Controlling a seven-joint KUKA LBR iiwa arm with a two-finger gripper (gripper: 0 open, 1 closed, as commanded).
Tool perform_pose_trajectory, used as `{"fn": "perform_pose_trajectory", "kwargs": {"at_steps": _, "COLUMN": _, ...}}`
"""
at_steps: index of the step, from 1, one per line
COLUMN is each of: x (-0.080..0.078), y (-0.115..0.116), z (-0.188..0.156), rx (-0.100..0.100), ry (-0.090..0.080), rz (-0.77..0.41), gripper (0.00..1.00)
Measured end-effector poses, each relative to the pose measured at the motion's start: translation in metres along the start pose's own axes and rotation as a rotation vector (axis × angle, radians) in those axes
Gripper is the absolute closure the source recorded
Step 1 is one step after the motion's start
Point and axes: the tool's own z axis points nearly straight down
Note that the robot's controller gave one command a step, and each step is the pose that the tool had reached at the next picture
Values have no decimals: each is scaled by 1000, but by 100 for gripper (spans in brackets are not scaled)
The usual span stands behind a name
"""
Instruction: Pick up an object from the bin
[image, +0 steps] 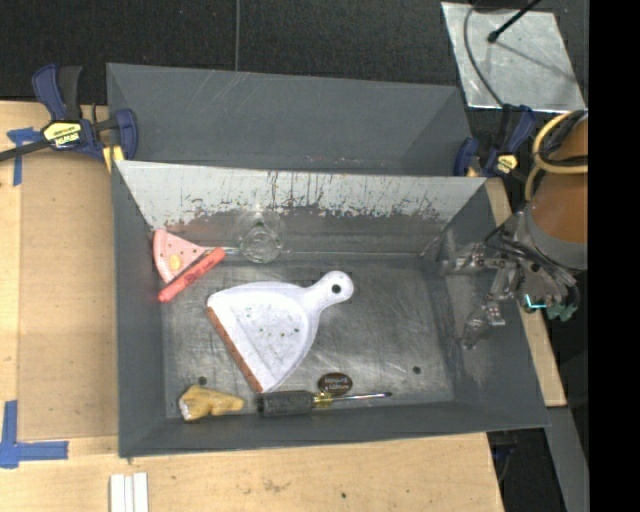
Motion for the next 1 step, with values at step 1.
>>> {"fn": "perform_pose_trajectory", "kwargs": {"at_steps": 1, "x": -2, "y": 1, "z": -4, "rx": 2, "ry": -8, "rz": -3, "gripper": 0}}
